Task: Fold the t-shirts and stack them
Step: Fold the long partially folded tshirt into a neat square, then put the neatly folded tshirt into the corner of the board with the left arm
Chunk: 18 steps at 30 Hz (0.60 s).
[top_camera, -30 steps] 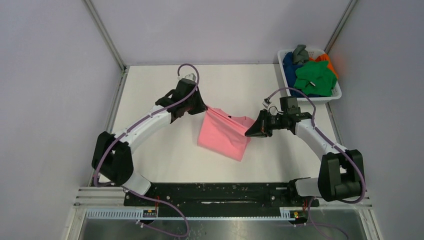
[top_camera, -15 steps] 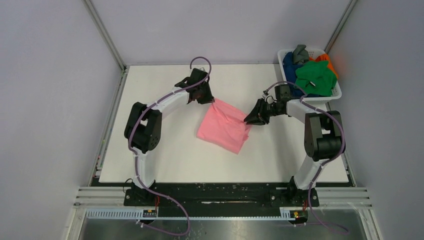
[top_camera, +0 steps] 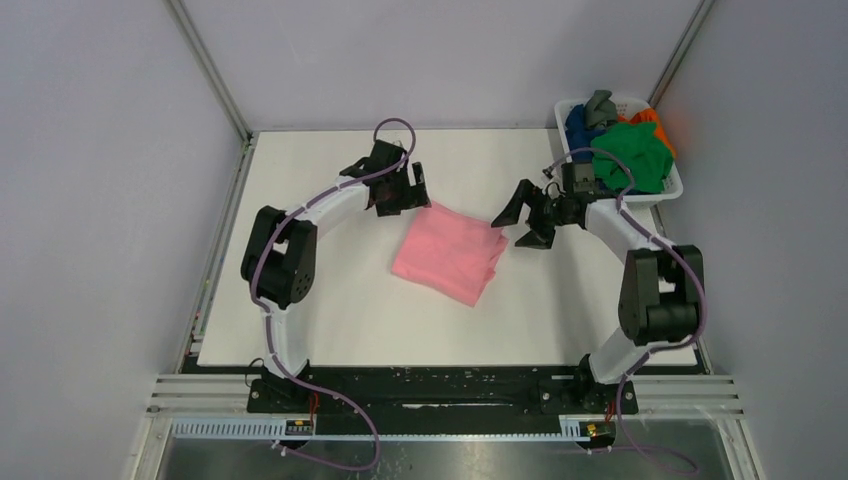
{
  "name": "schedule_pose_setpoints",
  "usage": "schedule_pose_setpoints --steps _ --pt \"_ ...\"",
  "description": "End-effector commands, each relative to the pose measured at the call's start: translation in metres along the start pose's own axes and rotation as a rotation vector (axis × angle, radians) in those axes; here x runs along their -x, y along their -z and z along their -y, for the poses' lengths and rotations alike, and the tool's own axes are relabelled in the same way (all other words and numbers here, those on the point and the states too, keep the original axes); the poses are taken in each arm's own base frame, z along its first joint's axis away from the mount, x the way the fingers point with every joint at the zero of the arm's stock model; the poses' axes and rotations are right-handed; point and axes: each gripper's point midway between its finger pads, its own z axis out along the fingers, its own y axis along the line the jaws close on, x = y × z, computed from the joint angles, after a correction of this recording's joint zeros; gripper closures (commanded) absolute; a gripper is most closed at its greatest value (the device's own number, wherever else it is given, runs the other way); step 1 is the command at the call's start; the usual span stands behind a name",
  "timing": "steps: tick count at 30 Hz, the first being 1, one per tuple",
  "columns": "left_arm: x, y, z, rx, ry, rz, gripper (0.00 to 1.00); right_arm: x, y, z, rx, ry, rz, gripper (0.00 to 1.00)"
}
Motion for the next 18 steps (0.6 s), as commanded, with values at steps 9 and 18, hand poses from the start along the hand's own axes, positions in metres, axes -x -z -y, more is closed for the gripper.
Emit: schedule_pose_setpoints --steps 9,18 --pt "-0.066 -0.016 -0.029 0.020 -0.077 -0.197 0.54 -0.073 0.058 0.004 0.007 0.136 0.086 0.01" --pt "-0.116 -0.027 -0.020 0.050 -0.144 -0.287 0.90 -0.103 0.098 0.016 -0.107 0.216 0.140 0.01"
